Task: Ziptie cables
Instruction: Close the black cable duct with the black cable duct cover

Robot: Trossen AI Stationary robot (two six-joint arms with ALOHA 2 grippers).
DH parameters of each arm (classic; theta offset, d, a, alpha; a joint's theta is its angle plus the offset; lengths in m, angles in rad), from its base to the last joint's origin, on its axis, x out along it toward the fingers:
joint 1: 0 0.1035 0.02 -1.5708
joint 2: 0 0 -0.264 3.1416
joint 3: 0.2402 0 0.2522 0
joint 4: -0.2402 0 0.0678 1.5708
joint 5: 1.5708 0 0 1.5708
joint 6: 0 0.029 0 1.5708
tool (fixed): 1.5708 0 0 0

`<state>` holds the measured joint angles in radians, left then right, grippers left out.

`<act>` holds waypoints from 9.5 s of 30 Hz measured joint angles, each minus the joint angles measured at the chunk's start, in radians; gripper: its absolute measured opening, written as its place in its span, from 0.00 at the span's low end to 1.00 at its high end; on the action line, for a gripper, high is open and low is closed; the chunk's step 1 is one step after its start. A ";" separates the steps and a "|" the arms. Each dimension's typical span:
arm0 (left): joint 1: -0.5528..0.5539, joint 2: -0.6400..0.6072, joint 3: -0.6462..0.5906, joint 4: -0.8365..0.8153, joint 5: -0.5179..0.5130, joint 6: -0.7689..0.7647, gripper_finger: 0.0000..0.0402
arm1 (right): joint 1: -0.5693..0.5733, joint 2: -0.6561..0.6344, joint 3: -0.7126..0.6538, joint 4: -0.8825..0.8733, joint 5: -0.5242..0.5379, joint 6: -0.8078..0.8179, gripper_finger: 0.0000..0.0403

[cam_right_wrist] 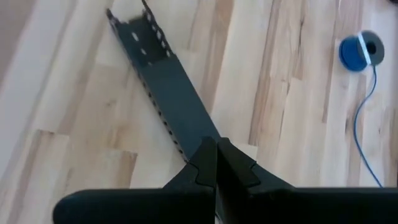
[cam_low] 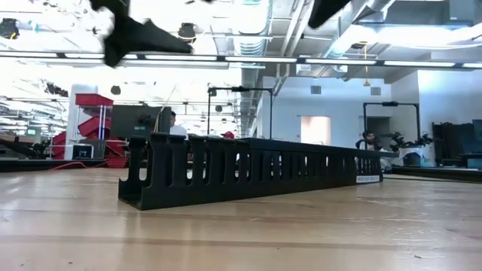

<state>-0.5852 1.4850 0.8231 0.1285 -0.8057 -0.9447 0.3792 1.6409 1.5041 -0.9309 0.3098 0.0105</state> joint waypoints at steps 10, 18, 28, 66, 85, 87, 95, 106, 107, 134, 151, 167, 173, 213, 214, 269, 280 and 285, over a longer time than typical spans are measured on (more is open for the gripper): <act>-0.184 0.273 0.226 -0.178 -0.120 -0.308 0.70 | -0.023 0.000 -0.008 0.011 0.005 0.022 0.00; -0.135 0.530 0.569 -0.599 -0.071 -0.441 0.69 | -0.029 0.000 -0.008 0.052 0.005 0.042 0.00; -0.226 0.511 0.679 -0.851 -0.065 -0.697 0.69 | -0.029 0.000 -0.008 0.071 0.004 0.049 0.00; -0.318 0.498 0.520 -0.852 -0.013 -1.169 0.69 | -0.088 0.237 -0.275 0.703 -0.907 0.020 0.00; -0.319 0.498 0.520 -0.845 0.042 -1.157 0.69 | -0.137 0.262 -0.283 0.808 -0.747 -0.042 0.00; -0.318 0.498 0.520 -0.845 0.041 -1.140 0.69 | -0.121 0.280 -0.283 0.823 -0.705 -0.060 0.00; -0.320 0.498 0.520 -0.843 0.042 -1.150 0.69 | -0.107 0.389 -0.261 0.886 -0.699 -0.002 0.00; -0.317 0.498 0.520 -0.863 0.036 -1.134 0.69 | -0.159 0.395 -0.254 0.940 -0.634 -0.002 0.00; -0.317 0.498 0.520 -0.868 0.036 -1.132 0.69 | -0.168 0.395 -0.254 0.942 -0.628 0.000 0.00; -0.099 0.494 0.509 -0.982 -0.140 -0.556 0.69 | -0.198 -0.328 -0.254 0.417 -0.369 -0.030 0.00; -0.025 0.493 0.509 -0.837 0.016 -0.288 0.69 | -0.018 -0.329 -0.301 0.341 -0.206 0.031 0.00; -0.015 0.496 0.435 -0.770 0.020 -0.305 0.69 | -0.013 -0.333 -0.362 0.398 -0.207 0.095 0.00; -0.001 0.497 0.424 -0.753 -0.027 -0.300 0.69 | -0.013 -0.333 -0.362 0.404 -0.207 0.095 0.00; 0.039 0.498 0.287 -0.526 -0.053 -0.318 0.62 | -0.117 0.065 -0.316 0.527 -0.033 -0.077 0.00; 0.039 0.498 0.287 -0.526 -0.052 -0.317 0.62 | -0.127 0.065 -0.316 0.532 -0.046 -0.085 0.00; 0.044 0.497 0.287 -0.530 -0.011 -0.203 0.61 | -0.264 0.263 -0.282 0.697 -0.371 -0.287 0.00; 0.051 0.497 0.288 -0.523 0.002 -0.150 0.61 | -0.249 0.198 -0.286 0.747 -0.346 -0.313 0.00; 0.051 0.497 0.288 -0.517 0.018 -0.074 0.61 | -0.266 0.140 -0.274 0.570 -0.319 -0.448 0.00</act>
<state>-0.5346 1.9823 1.1107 -0.3889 -0.7874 -1.0190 0.1128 1.7809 1.2301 -0.3608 -0.0090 -0.4376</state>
